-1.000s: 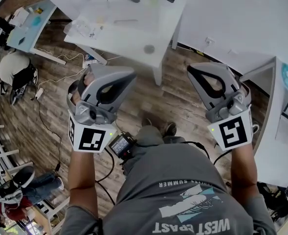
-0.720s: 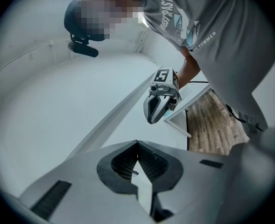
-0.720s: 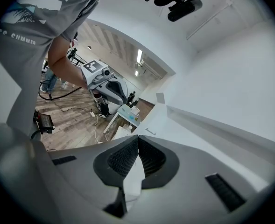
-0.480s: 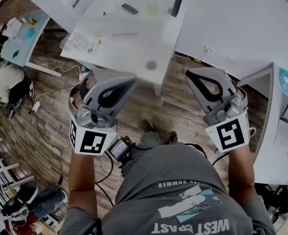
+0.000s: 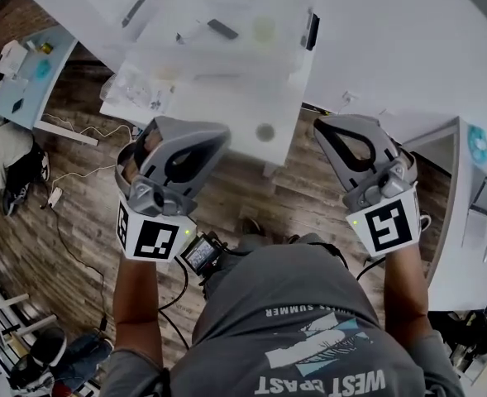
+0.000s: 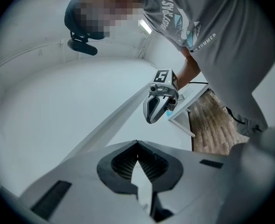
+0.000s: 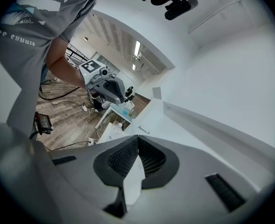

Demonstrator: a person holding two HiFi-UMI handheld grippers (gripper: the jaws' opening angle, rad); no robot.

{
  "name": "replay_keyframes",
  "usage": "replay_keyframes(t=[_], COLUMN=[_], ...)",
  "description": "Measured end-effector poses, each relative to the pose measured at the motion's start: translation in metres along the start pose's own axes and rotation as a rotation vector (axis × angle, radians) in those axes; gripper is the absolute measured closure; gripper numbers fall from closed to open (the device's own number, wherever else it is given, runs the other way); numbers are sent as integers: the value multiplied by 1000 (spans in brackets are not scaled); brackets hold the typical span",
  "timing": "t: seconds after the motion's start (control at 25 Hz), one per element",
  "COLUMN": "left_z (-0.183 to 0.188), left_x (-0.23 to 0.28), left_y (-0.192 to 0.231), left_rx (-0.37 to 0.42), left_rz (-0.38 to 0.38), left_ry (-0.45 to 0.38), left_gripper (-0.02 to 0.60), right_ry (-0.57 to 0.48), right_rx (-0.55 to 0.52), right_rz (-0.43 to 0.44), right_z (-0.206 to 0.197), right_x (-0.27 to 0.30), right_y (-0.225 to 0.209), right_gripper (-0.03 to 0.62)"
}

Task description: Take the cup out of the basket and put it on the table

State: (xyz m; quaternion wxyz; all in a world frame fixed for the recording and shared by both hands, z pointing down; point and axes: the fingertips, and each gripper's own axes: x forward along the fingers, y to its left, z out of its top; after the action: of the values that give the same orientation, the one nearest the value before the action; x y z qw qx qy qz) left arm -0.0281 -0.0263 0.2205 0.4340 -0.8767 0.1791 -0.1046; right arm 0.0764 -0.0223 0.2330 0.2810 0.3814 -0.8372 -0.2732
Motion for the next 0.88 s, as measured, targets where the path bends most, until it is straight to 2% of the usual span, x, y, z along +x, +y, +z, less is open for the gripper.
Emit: replay_keyframes(t=[0.36, 0.52, 0.88], left_z=[-36, -56, -69], left_x=[9, 29, 73], left_y=[22, 28, 47], left_rx=[-39, -49, -44], left_rz=[22, 29, 69], left_ry=[13, 60, 176], left_gripper=[572, 572, 572], right_ry=[10, -11, -112], right_rx=[-1, 5, 9], right_rz=[26, 53, 119], right_z=[-7, -25, -53], right_x=[36, 55, 78], right_y=[-22, -39, -88], right_gripper=[582, 582, 582])
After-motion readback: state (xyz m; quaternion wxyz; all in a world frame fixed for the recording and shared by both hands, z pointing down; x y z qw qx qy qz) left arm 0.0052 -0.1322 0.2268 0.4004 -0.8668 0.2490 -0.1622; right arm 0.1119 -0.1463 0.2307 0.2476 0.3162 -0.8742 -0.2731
